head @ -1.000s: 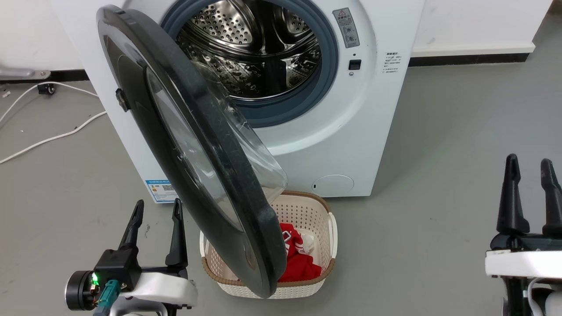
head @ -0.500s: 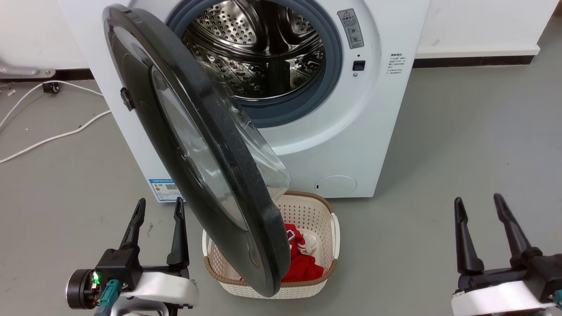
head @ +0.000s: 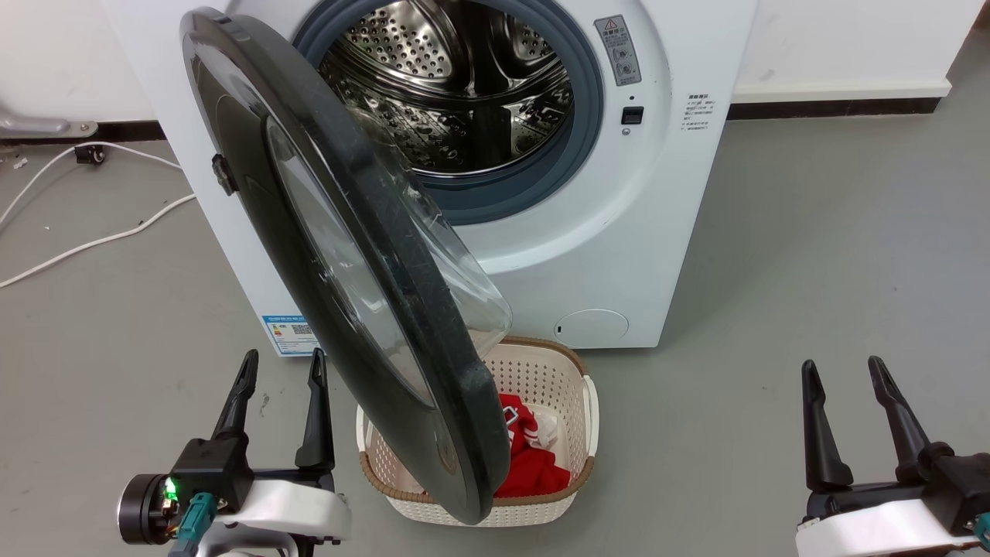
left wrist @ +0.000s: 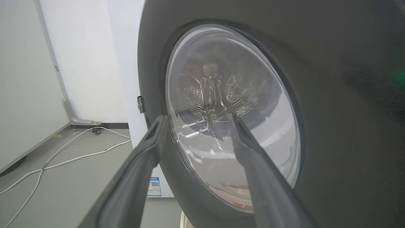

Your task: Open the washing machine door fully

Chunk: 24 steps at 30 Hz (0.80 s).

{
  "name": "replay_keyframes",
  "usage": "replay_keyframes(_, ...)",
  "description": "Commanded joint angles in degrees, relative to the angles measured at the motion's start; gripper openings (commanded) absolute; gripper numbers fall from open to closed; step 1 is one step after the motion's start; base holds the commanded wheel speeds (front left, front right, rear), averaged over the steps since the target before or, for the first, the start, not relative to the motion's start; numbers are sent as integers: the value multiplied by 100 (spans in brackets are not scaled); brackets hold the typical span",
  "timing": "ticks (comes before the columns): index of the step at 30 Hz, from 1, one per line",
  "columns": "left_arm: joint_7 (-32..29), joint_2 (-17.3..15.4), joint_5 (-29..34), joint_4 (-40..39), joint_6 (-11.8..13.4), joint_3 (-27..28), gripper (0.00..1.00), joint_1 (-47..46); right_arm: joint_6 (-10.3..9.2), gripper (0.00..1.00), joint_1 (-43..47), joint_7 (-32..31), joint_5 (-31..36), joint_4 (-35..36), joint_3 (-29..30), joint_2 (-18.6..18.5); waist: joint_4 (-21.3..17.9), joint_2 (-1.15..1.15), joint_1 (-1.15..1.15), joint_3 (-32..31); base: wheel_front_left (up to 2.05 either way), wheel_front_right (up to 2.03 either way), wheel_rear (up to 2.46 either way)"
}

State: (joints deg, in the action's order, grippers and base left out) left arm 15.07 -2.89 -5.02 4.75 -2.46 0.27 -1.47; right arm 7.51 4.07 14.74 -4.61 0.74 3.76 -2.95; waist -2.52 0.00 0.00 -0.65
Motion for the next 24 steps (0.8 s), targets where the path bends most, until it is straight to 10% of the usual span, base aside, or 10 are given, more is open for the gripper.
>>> replay_keyframes(1,15,3,32,-14,3,5,100,14,-4,100,-11,30,-41,-33,-6,13,1,0,0,-2,0,0,0)
replay_keyframes(2,15,3,29,-19,-3,7,73,20,-4,100,-6,29,-52,-38,-10,13,-1,0,0,-2,0,0,0)
replay_keyframes(3,15,3,11,-19,-24,2,0,26,-4,100,-2,33,-59,-46,-10,13,0,0,0,-2,0,0,0)
replay_keyframes(13,15,2,15,-540,-20,66,0,-100,-4,100,26,46,-151,-93,13,13,14,0,0,5,0,0,0)
replay_keyframes(24,15,3,382,-2792,-5,186,0,-452,-4,100,-2,46,-210,-128,2,12,12,0,0,17,0,0,0)
